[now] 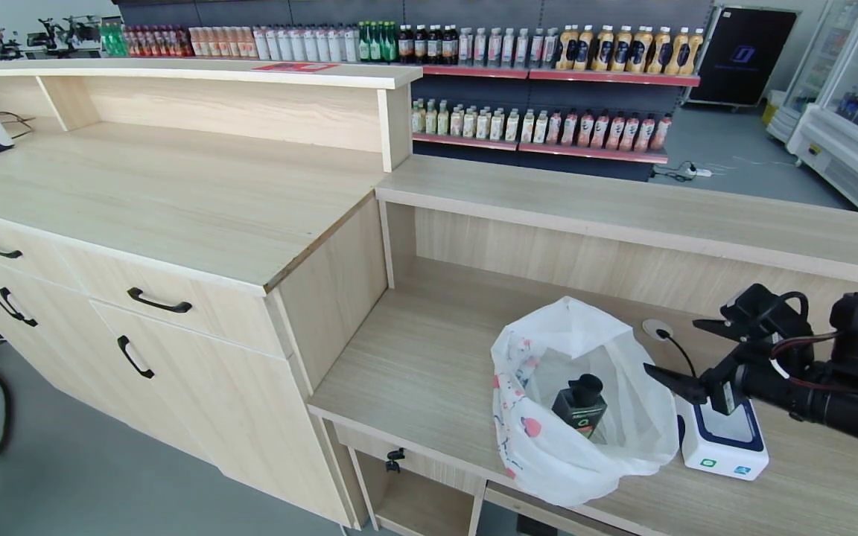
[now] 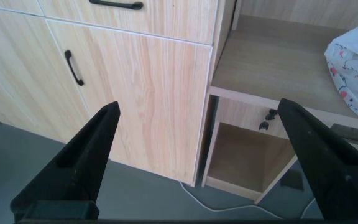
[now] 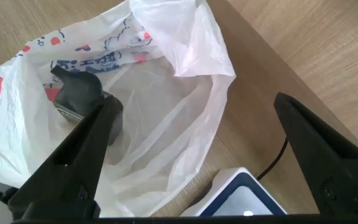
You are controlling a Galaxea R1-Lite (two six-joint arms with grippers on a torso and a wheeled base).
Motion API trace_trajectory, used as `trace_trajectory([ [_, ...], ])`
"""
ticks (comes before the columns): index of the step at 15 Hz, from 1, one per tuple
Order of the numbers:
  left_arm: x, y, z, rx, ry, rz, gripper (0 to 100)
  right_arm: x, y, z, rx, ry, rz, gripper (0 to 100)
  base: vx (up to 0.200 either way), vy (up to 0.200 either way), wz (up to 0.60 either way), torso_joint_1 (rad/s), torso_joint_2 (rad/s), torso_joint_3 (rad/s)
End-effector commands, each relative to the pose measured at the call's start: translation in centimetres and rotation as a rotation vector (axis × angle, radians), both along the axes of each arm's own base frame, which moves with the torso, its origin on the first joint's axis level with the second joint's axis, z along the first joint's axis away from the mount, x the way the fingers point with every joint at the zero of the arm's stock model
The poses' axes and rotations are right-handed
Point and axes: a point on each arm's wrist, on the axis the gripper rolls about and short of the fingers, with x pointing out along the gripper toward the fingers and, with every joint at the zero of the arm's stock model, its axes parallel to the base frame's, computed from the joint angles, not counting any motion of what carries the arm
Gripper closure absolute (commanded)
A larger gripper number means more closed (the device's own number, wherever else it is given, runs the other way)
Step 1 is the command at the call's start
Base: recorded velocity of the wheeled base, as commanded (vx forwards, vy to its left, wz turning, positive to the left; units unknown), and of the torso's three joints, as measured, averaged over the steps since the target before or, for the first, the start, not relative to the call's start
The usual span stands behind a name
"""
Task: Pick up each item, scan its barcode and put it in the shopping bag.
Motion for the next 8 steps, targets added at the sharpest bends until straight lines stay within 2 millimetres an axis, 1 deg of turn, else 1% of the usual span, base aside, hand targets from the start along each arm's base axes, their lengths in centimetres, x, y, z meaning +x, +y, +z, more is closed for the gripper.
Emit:
trace_trajectory([
  [1,0.0,0.0,0.0,0.000,0.001,0.000,0,-0.4,0.0,0.9,-0.003,-0.038,0.002,0,0.000,0.000,0.00,0.000,0.00,0.000],
  [2,0.0,0.0,0.0,0.000,0.000,0.000,0,-0.5,0.0,1.0,-0.003,-0.042,0.000,0,0.000,0.000,0.00,0.000,0.00,0.000],
  [4,0.0,0.0,0.0,0.000,0.000,0.000,0,-1.2,-0.5,2.2,-0.010,-0.081,-0.024,0,0.000,0.000,0.00,0.000,0.00,0.000],
  [6,0.0,0.0,0.0,0.000,0.000,0.000,0,-2.8,-1.9,3.9,-0.023,-0.129,-0.089,0,0.000,0.000,0.00,0.000,0.00,0.000],
  [7,0.0,0.0,0.0,0.000,0.001,0.000,0,-4.1,-3.3,5.1,-0.045,-0.156,-0.176,0,0.000,0.000,0.00,0.000,0.00,0.000],
  [8,0.0,0.0,0.0,0.000,0.001,0.000,0,-4.1,-3.5,5.2,-0.048,-0.158,-0.184,0,0.000,0.000,0.00,0.000,0.00,0.000],
])
